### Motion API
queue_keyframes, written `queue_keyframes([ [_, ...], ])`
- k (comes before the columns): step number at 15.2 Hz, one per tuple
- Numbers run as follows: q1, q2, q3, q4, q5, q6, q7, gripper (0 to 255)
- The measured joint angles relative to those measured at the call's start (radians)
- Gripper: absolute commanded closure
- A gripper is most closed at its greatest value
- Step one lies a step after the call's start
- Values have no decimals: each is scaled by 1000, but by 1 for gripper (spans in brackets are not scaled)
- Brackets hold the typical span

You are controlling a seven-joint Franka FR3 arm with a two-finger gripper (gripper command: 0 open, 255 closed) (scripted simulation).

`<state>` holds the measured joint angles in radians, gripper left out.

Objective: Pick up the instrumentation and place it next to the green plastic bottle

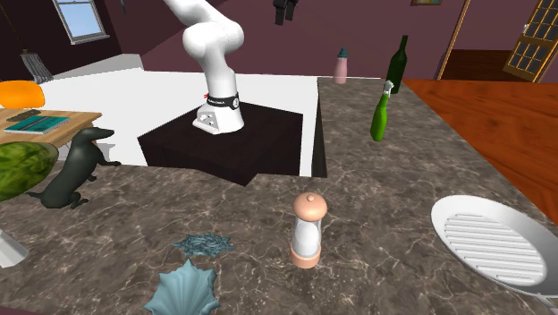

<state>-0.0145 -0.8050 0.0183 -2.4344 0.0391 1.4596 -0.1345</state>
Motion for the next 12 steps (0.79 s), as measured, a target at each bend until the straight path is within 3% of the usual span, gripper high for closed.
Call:
queue_keyframes([
  [4, -12, 25, -39, -13, -27, 42, -45, 0],
  [12, -62, 189, -205, -15, -121, 233, -236, 0],
])
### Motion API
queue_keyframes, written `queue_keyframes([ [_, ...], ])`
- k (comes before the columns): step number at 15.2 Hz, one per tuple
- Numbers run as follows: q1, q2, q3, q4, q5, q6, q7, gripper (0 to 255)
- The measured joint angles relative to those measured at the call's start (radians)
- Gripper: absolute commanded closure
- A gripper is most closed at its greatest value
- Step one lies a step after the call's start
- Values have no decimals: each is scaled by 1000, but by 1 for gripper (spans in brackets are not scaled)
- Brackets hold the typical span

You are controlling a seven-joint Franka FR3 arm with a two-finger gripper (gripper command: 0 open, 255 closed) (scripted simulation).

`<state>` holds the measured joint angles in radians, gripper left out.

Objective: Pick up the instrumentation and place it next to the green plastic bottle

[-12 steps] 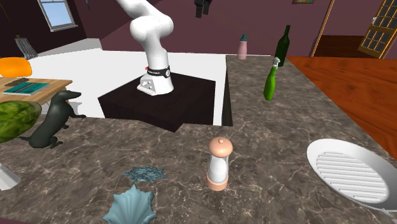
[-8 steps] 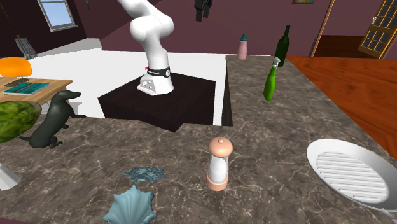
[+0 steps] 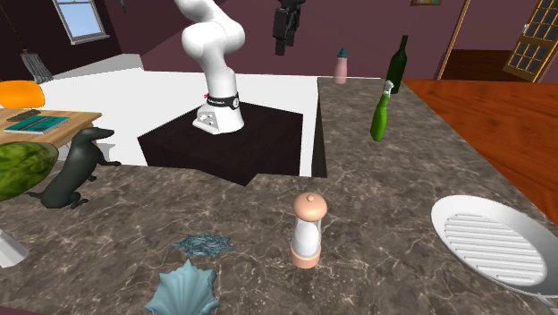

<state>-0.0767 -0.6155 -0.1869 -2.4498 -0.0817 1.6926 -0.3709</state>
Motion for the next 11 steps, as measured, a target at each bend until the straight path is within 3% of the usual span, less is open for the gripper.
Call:
queue_keyframes([
  [6, -20, 162, -117, 40, -23, 139, -144, 0],
  [11, -24, 339, -209, 131, 9, 231, -277, 0],
])
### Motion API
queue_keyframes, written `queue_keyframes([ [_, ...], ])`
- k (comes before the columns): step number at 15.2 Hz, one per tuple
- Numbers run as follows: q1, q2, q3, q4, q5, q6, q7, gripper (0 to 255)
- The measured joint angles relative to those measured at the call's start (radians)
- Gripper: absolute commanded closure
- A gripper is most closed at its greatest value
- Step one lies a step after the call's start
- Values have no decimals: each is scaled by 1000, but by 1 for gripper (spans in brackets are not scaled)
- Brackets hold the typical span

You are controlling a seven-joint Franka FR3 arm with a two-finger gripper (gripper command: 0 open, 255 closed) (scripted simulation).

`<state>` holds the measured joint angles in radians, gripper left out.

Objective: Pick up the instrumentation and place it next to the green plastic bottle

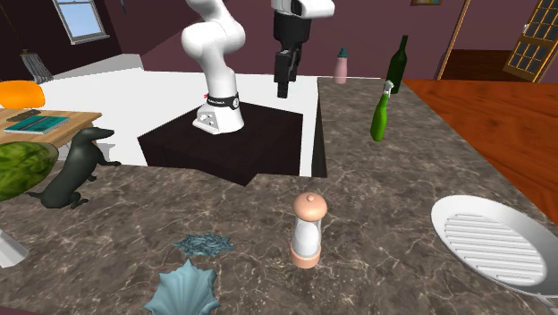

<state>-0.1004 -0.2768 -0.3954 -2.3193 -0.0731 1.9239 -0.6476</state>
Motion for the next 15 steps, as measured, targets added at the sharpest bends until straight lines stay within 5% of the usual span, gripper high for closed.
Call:
queue_keyframes([
  [8, -26, 319, -99, 198, 151, 96, -242, 0],
  [15, -133, 636, -97, 471, 333, 86, -446, 0],
])
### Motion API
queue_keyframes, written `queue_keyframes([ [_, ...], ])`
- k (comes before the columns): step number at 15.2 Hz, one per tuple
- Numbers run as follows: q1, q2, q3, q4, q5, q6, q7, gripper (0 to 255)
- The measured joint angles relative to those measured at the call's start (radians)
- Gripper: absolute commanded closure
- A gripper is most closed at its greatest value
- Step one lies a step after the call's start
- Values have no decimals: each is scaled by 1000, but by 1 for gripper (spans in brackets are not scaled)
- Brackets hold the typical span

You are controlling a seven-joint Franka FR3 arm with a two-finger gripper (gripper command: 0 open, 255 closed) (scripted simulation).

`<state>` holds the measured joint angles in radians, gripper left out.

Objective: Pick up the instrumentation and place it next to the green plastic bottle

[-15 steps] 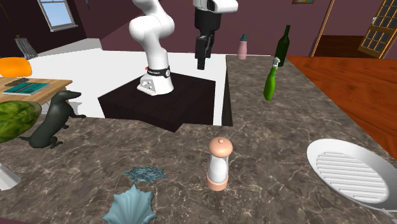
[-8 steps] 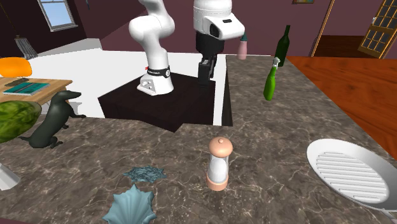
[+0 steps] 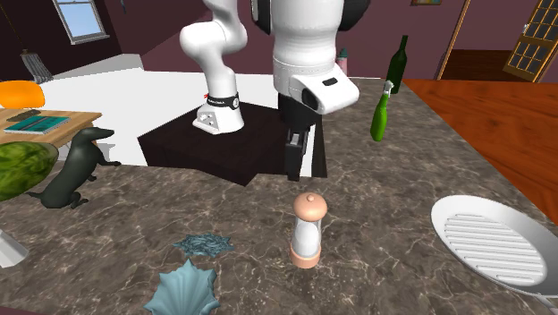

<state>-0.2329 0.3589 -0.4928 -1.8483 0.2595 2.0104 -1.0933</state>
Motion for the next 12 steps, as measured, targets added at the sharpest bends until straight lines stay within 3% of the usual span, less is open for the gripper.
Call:
queue_keyframes([
  [5, -90, 196, 36, 215, 87, -42, -75, 0],
  [12, -98, 244, 53, 197, 115, 20, -95, 0],
])
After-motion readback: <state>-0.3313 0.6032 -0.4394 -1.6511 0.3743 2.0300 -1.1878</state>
